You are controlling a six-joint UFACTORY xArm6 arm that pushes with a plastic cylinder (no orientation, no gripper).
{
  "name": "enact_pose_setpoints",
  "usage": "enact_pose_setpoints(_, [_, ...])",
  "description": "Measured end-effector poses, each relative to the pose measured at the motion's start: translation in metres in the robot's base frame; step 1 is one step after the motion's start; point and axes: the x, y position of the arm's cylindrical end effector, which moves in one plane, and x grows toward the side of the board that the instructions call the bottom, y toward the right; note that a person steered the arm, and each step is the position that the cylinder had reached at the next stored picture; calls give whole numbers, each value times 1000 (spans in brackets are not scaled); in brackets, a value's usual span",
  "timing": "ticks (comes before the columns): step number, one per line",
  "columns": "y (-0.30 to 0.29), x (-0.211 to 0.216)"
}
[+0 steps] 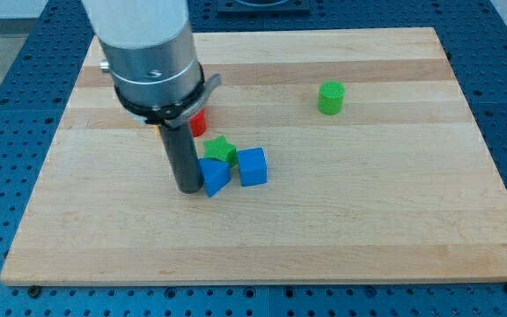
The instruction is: Nudge the green circle left
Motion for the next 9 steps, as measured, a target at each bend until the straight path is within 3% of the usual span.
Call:
enact_pose_setpoints(3, [58,34])
enact_pose_setpoints(4, [118,28])
enact_pose_setpoints(6, [208,-27])
enact_pose_setpoints(9, [219,-157])
